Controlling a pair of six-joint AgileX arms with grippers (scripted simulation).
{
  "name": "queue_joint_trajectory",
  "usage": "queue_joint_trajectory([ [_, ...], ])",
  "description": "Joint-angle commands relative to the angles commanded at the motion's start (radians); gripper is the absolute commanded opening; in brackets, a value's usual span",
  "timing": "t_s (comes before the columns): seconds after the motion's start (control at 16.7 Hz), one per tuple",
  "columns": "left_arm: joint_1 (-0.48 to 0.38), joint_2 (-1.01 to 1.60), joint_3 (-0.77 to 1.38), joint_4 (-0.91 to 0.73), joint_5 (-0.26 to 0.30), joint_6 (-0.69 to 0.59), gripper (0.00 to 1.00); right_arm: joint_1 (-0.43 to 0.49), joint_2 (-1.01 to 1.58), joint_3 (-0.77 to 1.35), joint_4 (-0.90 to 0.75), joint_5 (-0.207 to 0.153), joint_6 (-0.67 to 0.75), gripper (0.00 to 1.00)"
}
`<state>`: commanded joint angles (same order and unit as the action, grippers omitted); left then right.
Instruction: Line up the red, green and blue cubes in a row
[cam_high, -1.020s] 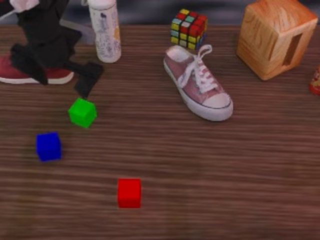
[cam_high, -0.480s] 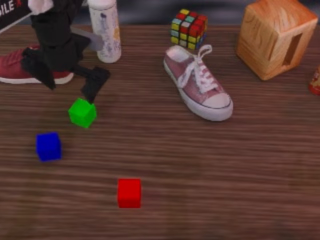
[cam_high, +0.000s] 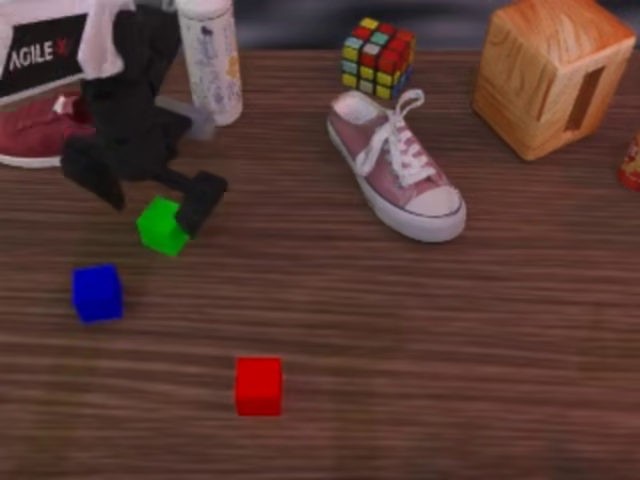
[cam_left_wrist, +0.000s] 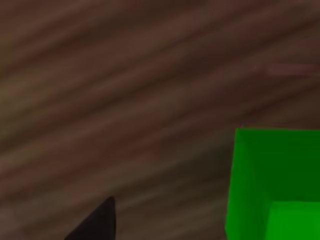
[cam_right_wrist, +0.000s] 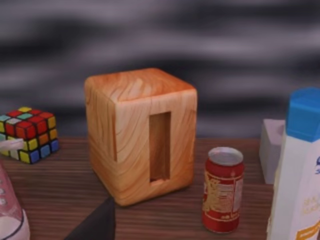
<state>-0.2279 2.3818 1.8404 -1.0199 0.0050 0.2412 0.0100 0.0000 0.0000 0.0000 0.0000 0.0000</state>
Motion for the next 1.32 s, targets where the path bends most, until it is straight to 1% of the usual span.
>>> queue_joint_trajectory([
  [0.12,0.000,0.020,-0.036,0.049,0.000,0.000,1.00,0.000,0.000,0.000,0.000,0.000,0.000,1.00],
  [0.36,0.000,0.025,-0.043,0.059,0.000,0.000,1.00,0.000,0.000,0.000,0.000,0.000,0.000,1.00],
  [1.14,0.000,0.025,-0.043,0.059,0.000,0.000,0.02,0.000,0.000,0.000,0.000,0.000,0.000,1.00],
  [1.2,0.000,0.025,-0.043,0.059,0.000,0.000,0.00,0.000,0.000,0.000,0.000,0.000,0.000,1.00],
  [1.32,0.000,0.025,-0.043,0.059,0.000,0.000,0.00,0.000,0.000,0.000,0.000,0.000,0.000,1.00],
])
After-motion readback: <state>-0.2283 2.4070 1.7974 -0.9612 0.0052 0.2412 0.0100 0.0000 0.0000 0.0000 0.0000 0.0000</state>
